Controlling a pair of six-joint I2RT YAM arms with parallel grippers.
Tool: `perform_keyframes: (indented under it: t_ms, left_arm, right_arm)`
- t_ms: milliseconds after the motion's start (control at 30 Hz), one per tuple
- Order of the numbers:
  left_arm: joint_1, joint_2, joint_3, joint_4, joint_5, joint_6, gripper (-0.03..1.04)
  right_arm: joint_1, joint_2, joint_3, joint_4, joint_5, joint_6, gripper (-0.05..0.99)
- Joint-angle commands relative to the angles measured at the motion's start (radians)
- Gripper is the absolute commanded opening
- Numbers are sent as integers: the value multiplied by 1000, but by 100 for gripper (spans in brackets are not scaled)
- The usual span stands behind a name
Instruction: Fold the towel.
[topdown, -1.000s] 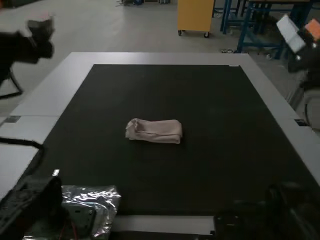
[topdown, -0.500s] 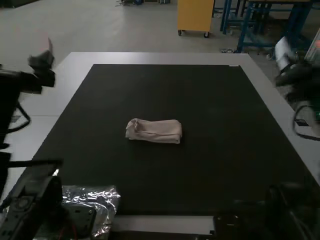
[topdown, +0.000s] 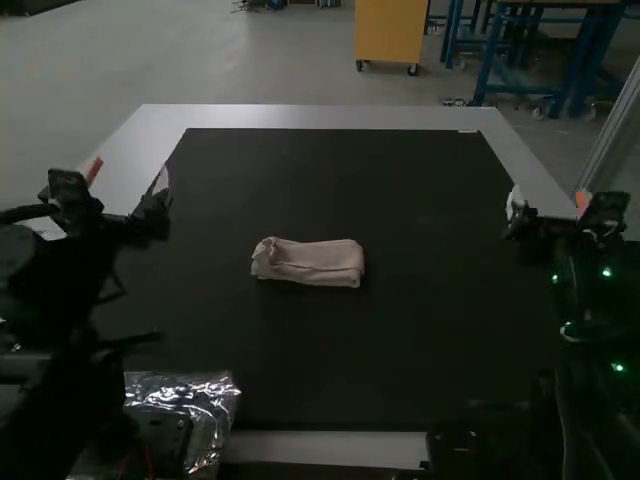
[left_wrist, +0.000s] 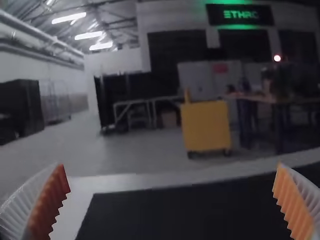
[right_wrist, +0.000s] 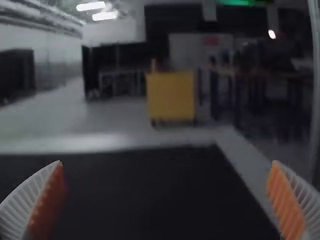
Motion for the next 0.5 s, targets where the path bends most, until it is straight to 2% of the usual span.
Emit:
perform_keyframes:
  t_ms: [0, 133, 200, 367, 467]
  left_arm:
    - [9, -2, -26, -56, -162, -25, 96]
    - [5, -3, -37, -188, -162, -34, 96]
    - [5, -2, -39, -247, -160, -59, 96]
    - [11, -2, -39, -245, -160, -65, 96]
    - [11, -2, -39, -245, -160, -65, 96]
  right_arm:
    - [-14, -6, -5, -66, 79, -89, 91]
    - [-14, -6, -6, -198, 77, -160, 91]
    - [-11, -6, -6, -210, 37, -175, 91]
    - [-10, -6, -6, -249, -90, -175, 91]
    - [-8, -6, -6, -249, -92, -175, 91]
